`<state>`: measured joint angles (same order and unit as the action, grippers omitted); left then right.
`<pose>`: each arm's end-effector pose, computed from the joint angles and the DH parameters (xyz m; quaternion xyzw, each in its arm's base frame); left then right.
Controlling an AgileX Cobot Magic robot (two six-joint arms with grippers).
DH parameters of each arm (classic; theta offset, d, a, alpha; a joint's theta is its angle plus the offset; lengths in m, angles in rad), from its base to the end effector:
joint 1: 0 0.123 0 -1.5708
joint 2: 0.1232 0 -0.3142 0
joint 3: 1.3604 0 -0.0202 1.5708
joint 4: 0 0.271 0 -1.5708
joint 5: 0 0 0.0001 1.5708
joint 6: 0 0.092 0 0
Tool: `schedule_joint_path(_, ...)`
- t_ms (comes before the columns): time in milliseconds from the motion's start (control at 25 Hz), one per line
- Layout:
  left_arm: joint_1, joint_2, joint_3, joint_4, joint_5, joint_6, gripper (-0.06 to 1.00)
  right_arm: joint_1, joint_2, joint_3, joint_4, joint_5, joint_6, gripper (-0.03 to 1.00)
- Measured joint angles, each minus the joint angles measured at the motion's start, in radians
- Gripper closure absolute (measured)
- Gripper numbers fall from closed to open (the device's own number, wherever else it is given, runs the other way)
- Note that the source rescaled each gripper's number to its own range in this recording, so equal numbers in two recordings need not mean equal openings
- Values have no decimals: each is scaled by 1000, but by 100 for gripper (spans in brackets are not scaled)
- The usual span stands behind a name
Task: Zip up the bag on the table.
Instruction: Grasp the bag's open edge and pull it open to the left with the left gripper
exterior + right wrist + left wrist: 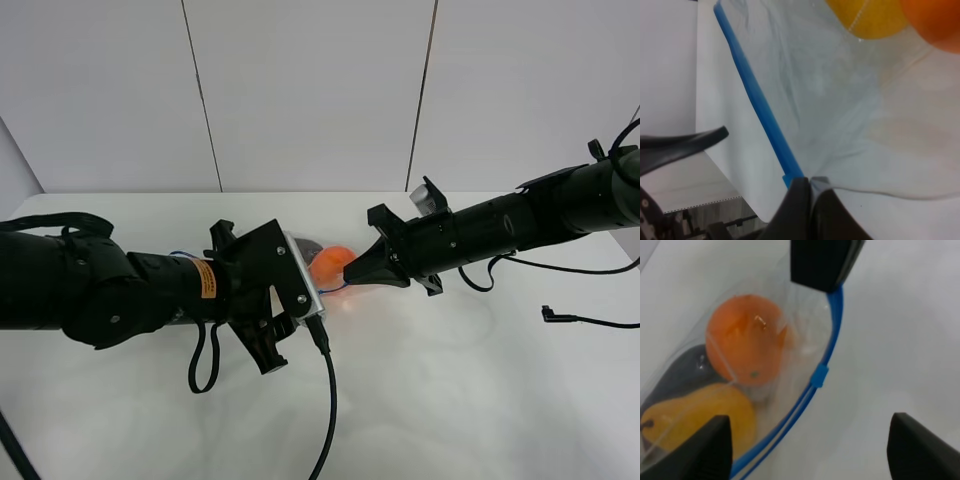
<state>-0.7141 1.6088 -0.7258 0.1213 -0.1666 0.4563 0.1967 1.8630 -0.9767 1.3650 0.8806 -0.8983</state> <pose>0.2472 -0.2167 0.1994 0.5396 0.7096 -0.0402 0.4513 0.3401 0.1387 0.1783 -0.0384 0.8841 0.4501 0.1197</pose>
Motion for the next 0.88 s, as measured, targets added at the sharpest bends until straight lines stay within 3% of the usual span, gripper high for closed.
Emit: schedule_joint_path(880,-27,121,-69,0,-37,-4,17,0,0,-1,-12,-1,0,97)
